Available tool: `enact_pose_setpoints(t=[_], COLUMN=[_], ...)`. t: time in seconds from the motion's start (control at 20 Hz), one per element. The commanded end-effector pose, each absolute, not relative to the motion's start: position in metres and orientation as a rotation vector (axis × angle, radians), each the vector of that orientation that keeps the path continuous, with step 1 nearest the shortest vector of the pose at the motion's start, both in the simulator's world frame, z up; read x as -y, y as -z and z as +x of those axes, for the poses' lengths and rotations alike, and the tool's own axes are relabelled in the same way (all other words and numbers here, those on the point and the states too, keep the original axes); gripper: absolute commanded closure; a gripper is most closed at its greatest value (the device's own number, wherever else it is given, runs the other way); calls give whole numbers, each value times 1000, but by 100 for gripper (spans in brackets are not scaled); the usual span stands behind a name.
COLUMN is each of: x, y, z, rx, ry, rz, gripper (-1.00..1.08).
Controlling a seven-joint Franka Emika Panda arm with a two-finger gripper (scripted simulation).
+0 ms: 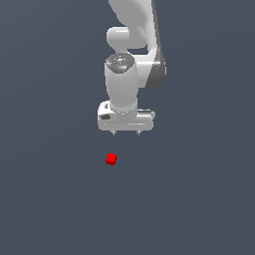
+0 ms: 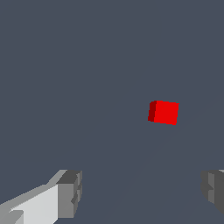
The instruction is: Pick up the red cube and move it to a goal position.
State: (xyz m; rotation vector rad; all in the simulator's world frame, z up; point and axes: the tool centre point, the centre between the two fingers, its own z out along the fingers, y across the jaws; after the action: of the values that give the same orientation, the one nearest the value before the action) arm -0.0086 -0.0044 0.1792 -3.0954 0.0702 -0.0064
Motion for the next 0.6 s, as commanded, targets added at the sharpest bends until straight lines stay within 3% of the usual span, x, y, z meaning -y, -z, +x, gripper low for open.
enact_pose_setpoints(t=[0.0, 0.55], x=[4, 19], y=[-179, -145], z=[-9, 0], rx=[-70, -113], ry=[6, 5], rz=[-3095, -3105], gripper=[-92, -92])
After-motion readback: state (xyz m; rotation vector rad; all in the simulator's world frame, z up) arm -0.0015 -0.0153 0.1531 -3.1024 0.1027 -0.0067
